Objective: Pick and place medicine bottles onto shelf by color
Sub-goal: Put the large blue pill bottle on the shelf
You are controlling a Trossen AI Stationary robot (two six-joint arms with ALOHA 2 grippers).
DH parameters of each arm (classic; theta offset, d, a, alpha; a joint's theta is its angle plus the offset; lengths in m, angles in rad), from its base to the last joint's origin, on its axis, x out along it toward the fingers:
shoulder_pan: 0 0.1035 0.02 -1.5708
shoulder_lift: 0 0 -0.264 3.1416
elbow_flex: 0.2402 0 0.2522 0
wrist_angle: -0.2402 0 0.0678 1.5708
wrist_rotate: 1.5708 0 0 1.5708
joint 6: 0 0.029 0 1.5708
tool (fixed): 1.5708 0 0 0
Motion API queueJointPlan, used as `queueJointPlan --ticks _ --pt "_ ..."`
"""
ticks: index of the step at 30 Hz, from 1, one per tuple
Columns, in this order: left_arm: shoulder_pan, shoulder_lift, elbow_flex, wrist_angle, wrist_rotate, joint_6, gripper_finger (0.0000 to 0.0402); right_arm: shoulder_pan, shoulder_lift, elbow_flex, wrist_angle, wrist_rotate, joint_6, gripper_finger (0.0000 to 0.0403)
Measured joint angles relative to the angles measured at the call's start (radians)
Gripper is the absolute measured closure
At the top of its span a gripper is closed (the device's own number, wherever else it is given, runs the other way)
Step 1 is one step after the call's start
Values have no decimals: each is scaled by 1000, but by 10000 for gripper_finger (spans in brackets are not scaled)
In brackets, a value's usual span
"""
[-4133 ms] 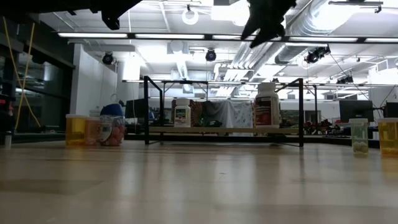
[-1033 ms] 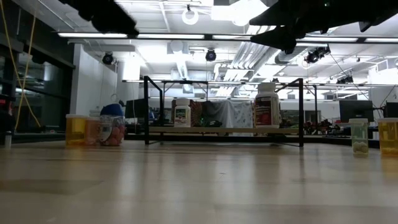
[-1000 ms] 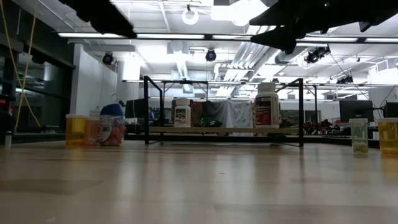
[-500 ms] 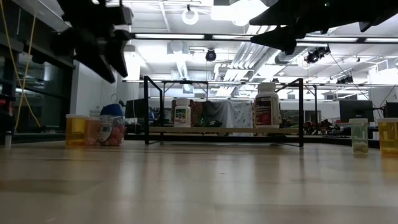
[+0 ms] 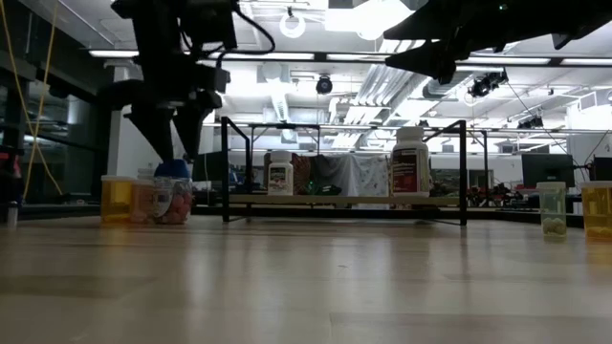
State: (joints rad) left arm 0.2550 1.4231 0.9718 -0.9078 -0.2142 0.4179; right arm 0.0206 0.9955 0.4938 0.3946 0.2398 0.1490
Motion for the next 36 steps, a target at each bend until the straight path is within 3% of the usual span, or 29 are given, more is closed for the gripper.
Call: queueJointPlan --ticks 14,36 --pt "36 77 2 -23 -78 117 147 0 0 0 -14 0 4 112" --pt "94 94 2 -23 -38 128 179 0 0 0 -17 0 8 112"
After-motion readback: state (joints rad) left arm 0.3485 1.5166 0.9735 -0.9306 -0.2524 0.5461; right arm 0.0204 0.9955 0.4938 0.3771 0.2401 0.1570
